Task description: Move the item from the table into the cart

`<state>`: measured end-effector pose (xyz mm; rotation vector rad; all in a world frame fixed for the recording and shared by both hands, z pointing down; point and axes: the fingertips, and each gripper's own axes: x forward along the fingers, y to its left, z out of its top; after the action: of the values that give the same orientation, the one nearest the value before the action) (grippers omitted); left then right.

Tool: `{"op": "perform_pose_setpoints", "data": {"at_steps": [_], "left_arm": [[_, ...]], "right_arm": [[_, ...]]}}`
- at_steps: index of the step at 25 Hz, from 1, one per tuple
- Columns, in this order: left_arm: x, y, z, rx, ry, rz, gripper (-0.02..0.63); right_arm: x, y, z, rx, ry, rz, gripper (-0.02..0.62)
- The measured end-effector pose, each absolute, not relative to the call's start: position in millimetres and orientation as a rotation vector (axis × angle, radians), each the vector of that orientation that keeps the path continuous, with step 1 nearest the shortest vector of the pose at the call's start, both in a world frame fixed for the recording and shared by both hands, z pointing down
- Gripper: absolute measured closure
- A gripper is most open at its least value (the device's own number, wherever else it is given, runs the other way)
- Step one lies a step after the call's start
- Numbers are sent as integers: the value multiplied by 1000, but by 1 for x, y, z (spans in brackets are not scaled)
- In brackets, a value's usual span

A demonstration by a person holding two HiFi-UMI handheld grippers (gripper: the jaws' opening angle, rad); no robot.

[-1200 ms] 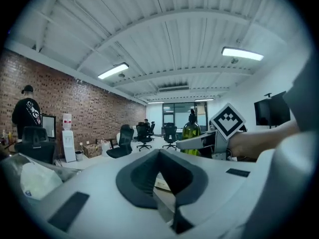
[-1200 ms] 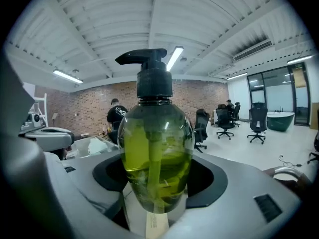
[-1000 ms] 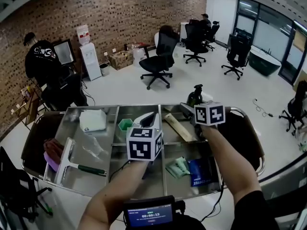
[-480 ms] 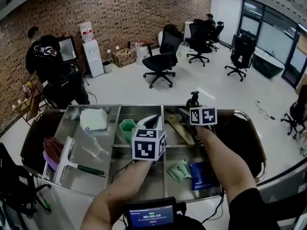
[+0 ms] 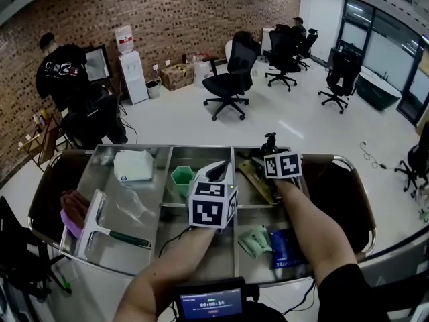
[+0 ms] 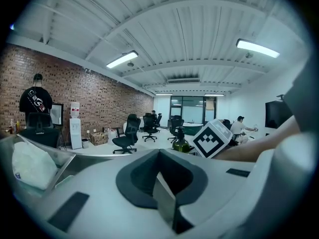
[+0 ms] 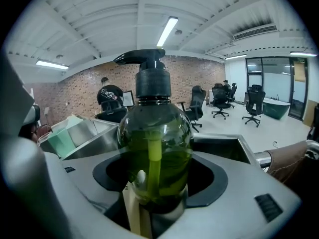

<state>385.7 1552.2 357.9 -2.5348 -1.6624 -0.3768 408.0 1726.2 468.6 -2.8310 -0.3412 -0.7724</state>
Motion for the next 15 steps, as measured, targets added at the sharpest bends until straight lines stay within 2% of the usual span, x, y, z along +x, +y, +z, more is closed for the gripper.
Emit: {"op": "perform_pose_setpoints", "data": {"at_steps": [15], "left_arm": [[391, 1553, 362, -2541, -1661, -419, 603]], "right_arm": [[411, 1728, 468, -2834, -351, -756, 288]]}}
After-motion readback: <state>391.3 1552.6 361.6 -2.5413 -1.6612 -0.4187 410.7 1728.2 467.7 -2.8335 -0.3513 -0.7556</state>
